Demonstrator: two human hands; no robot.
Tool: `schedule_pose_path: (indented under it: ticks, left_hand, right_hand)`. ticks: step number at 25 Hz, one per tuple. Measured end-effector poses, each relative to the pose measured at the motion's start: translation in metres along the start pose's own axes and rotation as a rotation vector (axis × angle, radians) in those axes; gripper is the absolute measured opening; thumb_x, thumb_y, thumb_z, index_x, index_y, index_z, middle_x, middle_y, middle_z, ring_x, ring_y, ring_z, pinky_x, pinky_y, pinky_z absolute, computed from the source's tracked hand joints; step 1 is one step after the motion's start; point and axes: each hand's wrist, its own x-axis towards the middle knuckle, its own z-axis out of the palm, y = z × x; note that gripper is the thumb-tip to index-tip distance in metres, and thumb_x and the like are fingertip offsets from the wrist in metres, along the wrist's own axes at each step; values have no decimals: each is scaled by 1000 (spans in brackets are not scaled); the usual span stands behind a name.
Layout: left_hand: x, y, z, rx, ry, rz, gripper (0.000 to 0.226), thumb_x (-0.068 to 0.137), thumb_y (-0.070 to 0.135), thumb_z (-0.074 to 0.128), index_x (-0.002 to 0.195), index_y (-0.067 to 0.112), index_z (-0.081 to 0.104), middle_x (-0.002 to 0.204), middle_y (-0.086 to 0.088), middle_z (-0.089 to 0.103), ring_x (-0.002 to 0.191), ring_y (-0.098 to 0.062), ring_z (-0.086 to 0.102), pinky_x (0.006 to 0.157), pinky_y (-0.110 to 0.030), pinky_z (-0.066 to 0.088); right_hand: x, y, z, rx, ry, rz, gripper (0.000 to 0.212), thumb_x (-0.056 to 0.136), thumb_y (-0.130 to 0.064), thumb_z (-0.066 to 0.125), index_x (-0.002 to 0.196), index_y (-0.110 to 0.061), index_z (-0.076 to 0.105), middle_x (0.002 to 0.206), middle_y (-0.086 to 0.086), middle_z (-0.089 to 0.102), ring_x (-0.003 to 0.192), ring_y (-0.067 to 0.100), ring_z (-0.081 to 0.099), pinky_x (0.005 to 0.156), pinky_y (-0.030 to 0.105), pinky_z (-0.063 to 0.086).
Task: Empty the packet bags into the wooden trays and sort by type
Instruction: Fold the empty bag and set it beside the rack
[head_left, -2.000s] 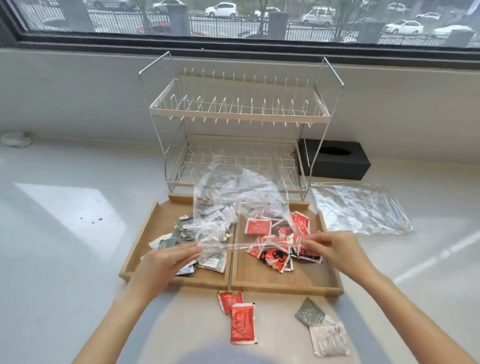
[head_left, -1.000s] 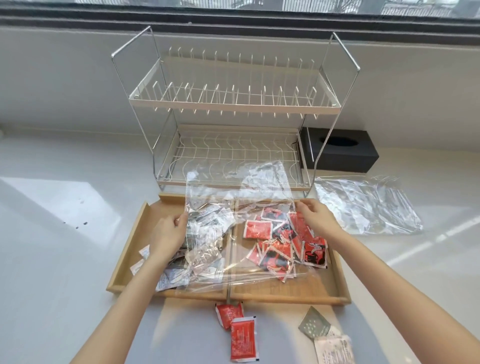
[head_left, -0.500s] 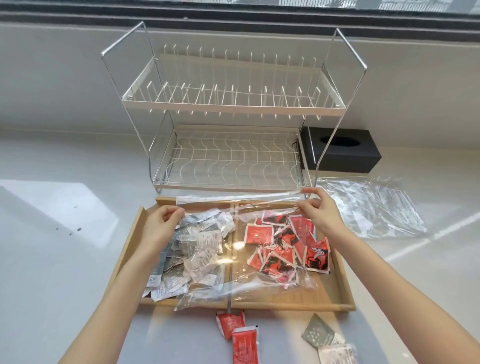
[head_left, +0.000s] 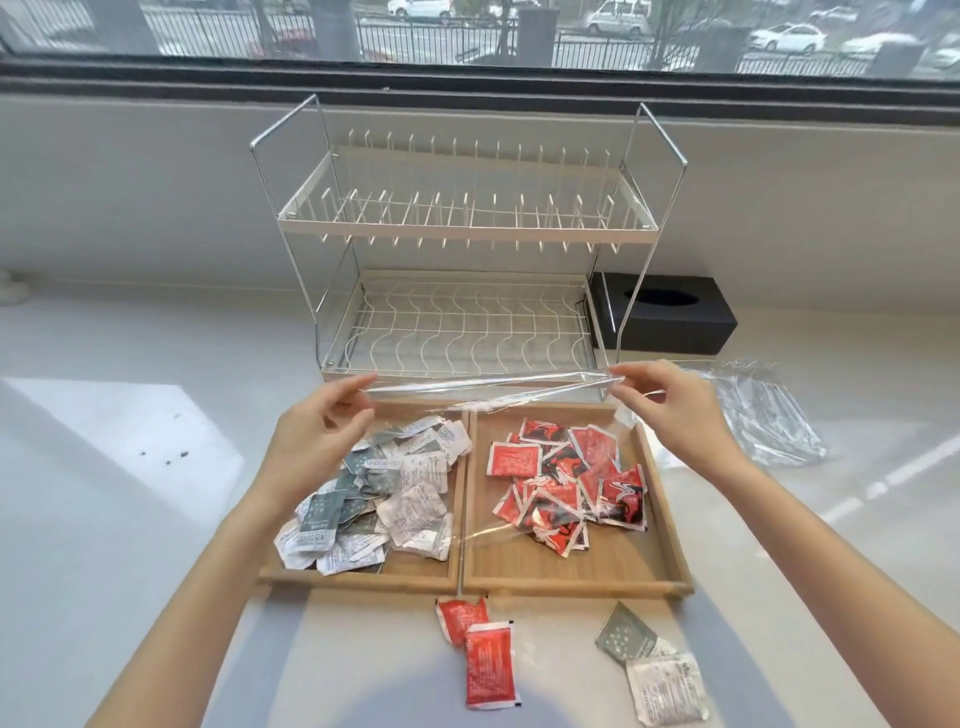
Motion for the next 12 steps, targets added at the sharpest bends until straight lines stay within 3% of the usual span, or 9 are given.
schedule_pose_path:
  ticks: [3, 5, 8, 10, 12]
  left_hand:
    - [-3, 2, -6, 155, 7, 87, 29, 82, 9, 59, 110, 16, 62, 80, 9, 59, 72, -8, 51, 64, -10, 37]
    - [-5, 5, -9, 226, 26, 135, 20, 83, 9, 59, 102, 13, 66, 80, 5, 59, 75, -11, 50, 66, -11, 35]
    - [-8, 13, -12, 227, 86, 138, 12, 85, 15, 57, 88, 16, 69, 80, 16, 48, 76, -9, 46, 67, -5, 33]
    - [-10, 20, -13, 138, 84, 108, 17, 87, 18, 53, 78, 28, 64, 85, 21, 48, 81, 3, 48, 67, 0, 33]
    - [-10, 27, -14, 1, 69, 53, 24, 90, 20, 48, 74, 34, 58, 77, 24, 60, 73, 17, 51, 64, 2, 34]
  right_hand:
    - [-5, -6, -9, -33, 53, -58, 15, 82, -18, 63, 95, -12, 68, 84, 0, 61, 71, 1, 54, 64, 9, 41]
    - [-8, -9, -14, -37, 74, -61, 12, 81, -19, 64, 88, -10, 69, 87, 2, 59, 73, 8, 53, 68, 18, 44]
    - [-11, -11, -22, -9, 69, -58, 10, 83, -20, 62, 86, -12, 66, 97, 0, 55, 85, 12, 54, 76, 20, 44]
    - [-14, -13, -28, 85, 69, -61, 4, 84, -19, 60, 87, -18, 61, 96, -2, 61, 86, 9, 60, 79, 16, 47]
    - [-18, -18, -32, 206, 46, -54, 7, 84, -15, 60, 88, -20, 58, 86, -4, 66, 78, -1, 63, 75, 9, 49]
